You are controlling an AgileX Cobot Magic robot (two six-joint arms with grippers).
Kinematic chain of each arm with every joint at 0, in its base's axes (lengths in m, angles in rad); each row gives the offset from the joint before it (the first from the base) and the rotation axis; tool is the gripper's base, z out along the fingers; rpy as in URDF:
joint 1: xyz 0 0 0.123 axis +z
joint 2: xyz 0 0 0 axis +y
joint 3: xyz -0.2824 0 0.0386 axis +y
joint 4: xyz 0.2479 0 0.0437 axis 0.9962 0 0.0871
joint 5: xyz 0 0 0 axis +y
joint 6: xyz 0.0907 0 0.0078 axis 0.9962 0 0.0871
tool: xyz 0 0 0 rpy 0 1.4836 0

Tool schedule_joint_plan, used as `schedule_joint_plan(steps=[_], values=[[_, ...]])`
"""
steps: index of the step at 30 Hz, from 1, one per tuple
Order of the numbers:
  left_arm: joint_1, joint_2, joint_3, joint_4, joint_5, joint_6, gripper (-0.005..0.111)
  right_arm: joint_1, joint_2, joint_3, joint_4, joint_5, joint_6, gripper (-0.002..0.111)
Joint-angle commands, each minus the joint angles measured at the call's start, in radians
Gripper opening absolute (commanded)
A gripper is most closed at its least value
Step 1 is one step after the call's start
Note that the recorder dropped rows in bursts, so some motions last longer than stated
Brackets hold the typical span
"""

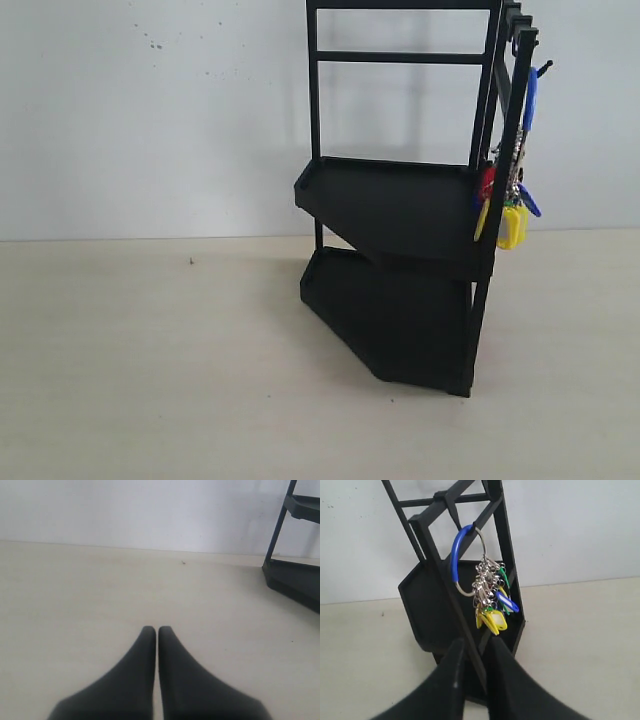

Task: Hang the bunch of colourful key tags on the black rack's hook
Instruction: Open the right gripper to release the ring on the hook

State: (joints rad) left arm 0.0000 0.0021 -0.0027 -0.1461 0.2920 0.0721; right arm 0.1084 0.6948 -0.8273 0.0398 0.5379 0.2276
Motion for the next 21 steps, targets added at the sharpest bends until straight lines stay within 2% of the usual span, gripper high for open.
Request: schedule_joint_plan(steps=[1, 7, 13, 21], values=[[-0.001, -0.002, 0.003, 0.005, -0.008, 0.003, 0.004, 0.000, -0.081, 0.041, -0.005, 0.060, -0.001, 0.000], [-0.001, -0.002, 0.003, 0.005, -0.008, 0.003, 0.004, 0.002, -0.141, 0.113, -0.001, 0.151, -0.001, 0.000], [-0.001, -0.002, 0.003, 0.005, -0.008, 0.003, 0.004, 0.002, -0.145, 0.141, 0.184, 0.341, 0.008, 0.000], [-0.001, -0.002, 0.003, 0.005, -0.008, 0.003, 0.004, 0.002, -0.145, 0.141, 0.194, 0.357, 0.008, 0.000]])
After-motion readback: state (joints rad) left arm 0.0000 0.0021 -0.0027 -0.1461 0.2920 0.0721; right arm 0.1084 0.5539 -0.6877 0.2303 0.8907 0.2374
